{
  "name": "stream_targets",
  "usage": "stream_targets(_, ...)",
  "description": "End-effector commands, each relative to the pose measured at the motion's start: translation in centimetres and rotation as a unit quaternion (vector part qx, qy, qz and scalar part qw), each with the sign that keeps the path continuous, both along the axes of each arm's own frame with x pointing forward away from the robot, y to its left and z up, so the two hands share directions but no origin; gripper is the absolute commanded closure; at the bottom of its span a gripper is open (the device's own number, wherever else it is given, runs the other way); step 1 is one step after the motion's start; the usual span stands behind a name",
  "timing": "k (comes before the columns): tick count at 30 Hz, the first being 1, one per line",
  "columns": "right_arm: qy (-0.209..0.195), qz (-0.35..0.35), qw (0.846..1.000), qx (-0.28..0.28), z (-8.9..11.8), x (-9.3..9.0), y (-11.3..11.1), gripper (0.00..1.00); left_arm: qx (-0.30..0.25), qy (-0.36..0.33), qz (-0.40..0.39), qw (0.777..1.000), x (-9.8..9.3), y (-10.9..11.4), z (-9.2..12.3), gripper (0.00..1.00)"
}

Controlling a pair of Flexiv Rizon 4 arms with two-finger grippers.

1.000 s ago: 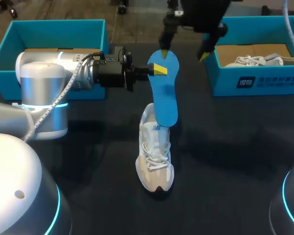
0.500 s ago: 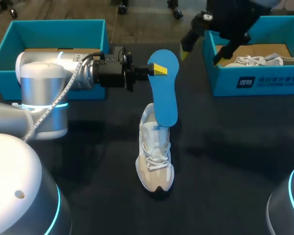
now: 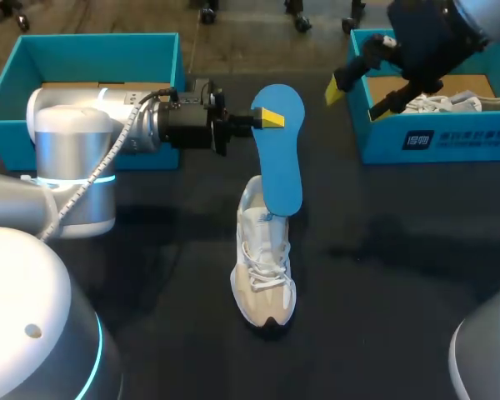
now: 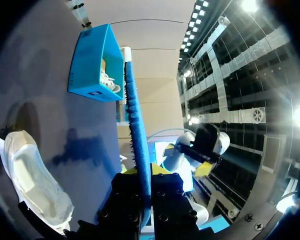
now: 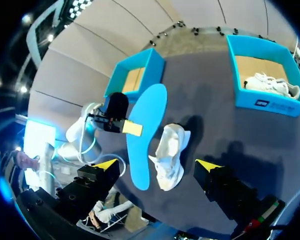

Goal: Take the shoe out of the shoebox, open the shoe tongue, remove and reinsert the insole, then place the shoe into the shoebox

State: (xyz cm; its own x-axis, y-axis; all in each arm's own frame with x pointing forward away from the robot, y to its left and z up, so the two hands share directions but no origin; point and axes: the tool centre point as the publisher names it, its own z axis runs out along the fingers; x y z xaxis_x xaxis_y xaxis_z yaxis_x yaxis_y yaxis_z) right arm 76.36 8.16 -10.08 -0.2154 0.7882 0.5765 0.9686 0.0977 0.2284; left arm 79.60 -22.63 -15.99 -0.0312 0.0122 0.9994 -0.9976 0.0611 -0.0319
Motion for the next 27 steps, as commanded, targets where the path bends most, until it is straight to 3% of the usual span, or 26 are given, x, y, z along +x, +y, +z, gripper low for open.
stream_targets(1,0.006,0.023,0.989,0.143,-1.5,-0.6,-0.7,0.00,0.002,0.000,0.000,1.000,-0.1,0.0,0.0,1.00)
stream_targets(17,-0.003,0.046,0.974,0.221,-4.0,0.7,-1.2,0.00,0.002,0.000,0.000,1.000,-0.1,0.0,0.0,1.00)
stream_targets(27,-0.007,0.051,0.965,0.257,-5.6,0.2,-1.0,0.00,0.002,0.000,0.000,1.000,-0.1,0.0,0.0,1.00)
